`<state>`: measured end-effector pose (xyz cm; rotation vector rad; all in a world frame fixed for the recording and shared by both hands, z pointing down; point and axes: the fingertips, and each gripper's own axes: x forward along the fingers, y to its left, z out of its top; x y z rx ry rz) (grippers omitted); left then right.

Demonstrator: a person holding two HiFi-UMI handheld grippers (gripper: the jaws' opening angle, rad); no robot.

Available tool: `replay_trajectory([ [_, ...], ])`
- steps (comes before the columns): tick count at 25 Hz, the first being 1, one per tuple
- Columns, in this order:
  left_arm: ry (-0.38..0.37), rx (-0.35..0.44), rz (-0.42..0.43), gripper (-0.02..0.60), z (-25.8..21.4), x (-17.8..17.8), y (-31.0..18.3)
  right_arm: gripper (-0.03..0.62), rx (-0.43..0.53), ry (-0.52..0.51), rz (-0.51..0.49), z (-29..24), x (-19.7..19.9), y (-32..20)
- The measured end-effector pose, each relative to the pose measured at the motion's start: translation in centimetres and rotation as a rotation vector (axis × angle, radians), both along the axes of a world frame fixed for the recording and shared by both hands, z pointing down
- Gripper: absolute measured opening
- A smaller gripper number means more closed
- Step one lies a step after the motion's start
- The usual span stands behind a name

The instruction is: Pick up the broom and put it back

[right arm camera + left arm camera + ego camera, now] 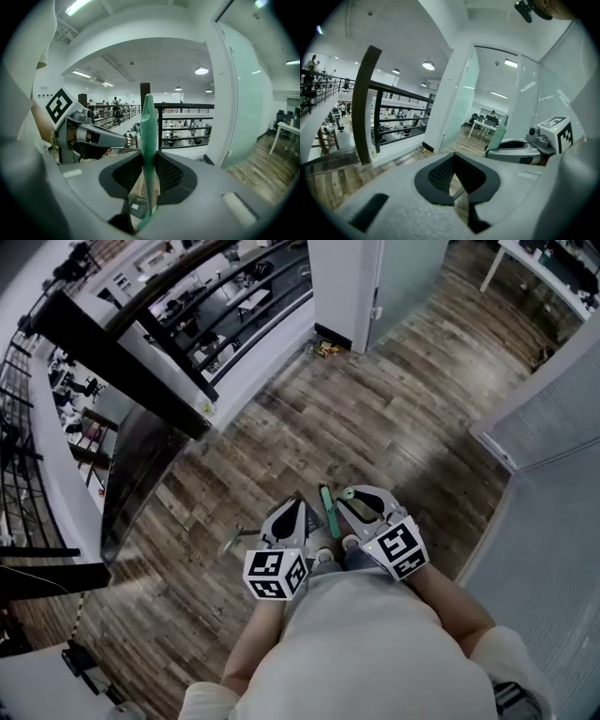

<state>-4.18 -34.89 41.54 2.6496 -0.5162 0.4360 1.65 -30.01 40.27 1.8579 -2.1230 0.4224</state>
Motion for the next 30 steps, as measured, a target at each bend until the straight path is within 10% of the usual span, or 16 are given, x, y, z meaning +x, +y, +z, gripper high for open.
replay_trajectory([
  [30,-0.012,-0.009,0.565,0.006,2.0,7.4,10.4,0.098,-0.019,-0.035,0.645,1.7,5.4,15.4],
])
